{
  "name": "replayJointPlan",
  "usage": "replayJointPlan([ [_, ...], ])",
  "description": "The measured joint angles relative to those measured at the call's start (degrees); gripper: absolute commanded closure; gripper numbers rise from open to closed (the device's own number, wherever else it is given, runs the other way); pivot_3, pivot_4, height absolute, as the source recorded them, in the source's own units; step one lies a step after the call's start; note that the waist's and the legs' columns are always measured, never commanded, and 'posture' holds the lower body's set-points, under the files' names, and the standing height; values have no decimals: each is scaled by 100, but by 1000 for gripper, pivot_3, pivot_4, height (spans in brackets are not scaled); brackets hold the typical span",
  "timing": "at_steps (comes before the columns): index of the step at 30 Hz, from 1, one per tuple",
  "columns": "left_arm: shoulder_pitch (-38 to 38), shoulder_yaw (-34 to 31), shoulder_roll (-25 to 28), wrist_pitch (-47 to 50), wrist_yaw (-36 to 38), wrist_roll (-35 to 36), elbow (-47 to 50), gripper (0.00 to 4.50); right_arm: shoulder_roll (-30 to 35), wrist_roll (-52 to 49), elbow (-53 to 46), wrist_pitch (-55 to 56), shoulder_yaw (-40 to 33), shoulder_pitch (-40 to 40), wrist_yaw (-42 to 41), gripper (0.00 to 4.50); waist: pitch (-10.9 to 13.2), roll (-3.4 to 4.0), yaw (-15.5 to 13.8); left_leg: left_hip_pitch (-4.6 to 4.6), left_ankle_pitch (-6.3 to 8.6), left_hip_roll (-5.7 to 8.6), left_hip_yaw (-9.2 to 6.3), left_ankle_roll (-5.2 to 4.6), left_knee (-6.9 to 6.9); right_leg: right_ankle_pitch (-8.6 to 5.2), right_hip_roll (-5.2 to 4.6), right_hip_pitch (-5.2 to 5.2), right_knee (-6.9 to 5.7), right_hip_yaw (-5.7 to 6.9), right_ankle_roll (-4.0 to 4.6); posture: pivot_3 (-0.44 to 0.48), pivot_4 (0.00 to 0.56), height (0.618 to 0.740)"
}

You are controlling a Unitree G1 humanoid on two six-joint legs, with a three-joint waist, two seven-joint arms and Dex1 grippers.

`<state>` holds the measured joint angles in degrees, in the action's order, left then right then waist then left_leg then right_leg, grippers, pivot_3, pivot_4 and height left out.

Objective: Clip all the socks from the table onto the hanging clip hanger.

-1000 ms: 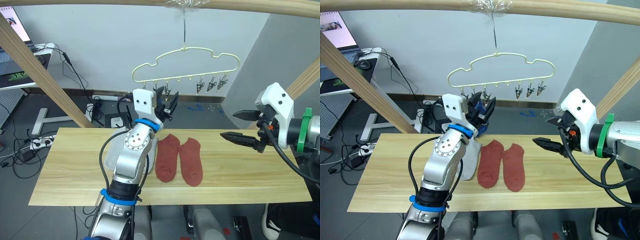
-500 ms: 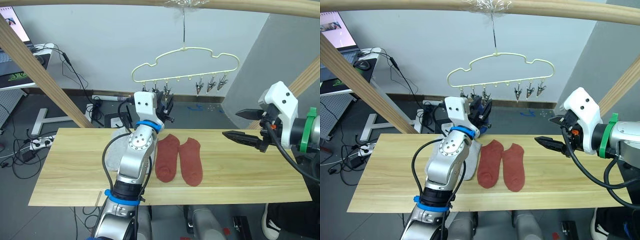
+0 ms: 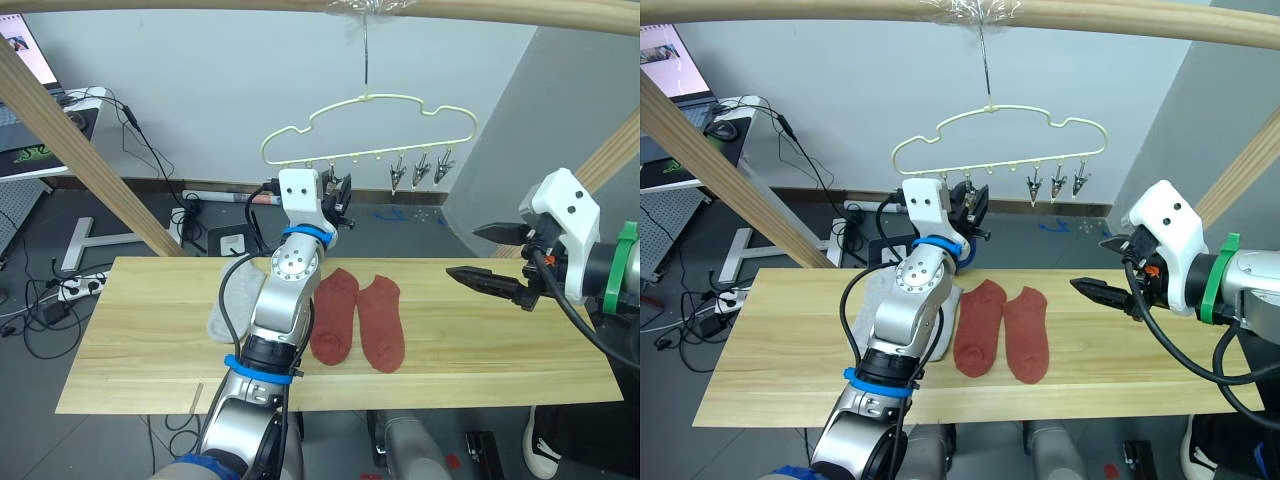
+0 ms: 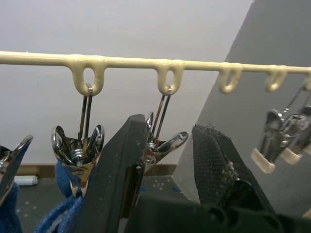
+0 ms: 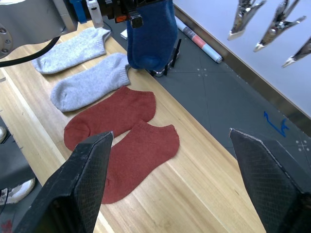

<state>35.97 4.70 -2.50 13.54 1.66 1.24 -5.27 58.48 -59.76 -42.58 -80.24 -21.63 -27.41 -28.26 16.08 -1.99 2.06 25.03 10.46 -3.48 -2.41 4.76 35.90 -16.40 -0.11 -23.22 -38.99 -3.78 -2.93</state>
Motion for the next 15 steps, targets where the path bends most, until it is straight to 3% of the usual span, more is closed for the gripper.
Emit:
replayJointPlan([
  [15,73,-17,13,-184,-79,-67,-148,2745,146,-394,-4,10,-87,155,354,487,1,-1,29,0,1,0,6,-1,0,-1,0,-1,1,-7,-1,-142,268,740],
])
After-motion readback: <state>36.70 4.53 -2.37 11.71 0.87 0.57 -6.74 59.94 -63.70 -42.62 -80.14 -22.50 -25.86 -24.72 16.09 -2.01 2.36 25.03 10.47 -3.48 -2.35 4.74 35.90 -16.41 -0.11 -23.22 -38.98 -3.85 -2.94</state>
